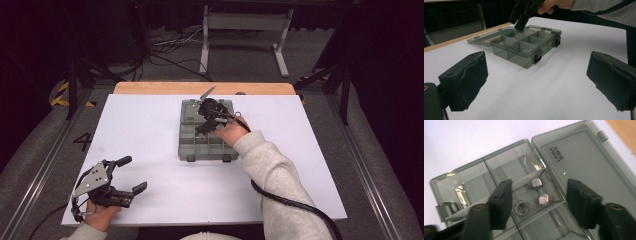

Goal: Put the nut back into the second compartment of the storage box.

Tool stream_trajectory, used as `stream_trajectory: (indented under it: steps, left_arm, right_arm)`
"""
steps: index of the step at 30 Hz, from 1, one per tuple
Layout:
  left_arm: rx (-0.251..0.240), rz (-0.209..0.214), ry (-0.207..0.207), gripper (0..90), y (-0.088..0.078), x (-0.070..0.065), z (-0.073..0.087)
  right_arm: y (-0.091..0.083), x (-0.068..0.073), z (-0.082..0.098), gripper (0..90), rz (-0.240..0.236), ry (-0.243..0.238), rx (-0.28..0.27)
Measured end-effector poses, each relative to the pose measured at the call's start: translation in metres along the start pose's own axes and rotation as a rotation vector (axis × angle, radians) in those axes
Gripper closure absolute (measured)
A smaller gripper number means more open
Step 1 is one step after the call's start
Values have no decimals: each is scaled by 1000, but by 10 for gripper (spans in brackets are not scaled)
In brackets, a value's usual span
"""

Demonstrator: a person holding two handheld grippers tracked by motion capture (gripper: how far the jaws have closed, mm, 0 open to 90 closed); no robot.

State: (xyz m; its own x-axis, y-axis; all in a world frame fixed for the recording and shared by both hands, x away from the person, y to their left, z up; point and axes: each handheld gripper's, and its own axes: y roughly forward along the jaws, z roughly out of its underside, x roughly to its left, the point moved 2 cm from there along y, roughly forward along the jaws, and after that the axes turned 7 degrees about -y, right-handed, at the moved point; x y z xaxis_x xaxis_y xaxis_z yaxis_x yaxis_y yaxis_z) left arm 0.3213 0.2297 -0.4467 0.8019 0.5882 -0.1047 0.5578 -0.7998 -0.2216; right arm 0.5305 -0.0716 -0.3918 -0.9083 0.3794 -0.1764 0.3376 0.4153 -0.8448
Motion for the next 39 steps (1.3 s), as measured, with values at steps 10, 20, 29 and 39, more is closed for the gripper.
stream_trajectory:
  steps: [10, 20, 29, 39]
  left_arm:
    - [-2, 3, -5, 42, 2, 0, 0]
    - [6, -4, -11, 37, 3, 1, -2]
    - [-24, 12, -28, 36, 4, 1, -4]
    - [-54, 53, -46, 25, 4, 2, -8]
  right_arm:
    - [-67, 9, 31, 150, 88, 55, -279]
    - [-126, 27, 104, 52, 135, 92, -537]
    - [-136, 57, 157, 0, 225, 95, -631]
    - [-131, 85, 202, 0, 271, 77, -698]
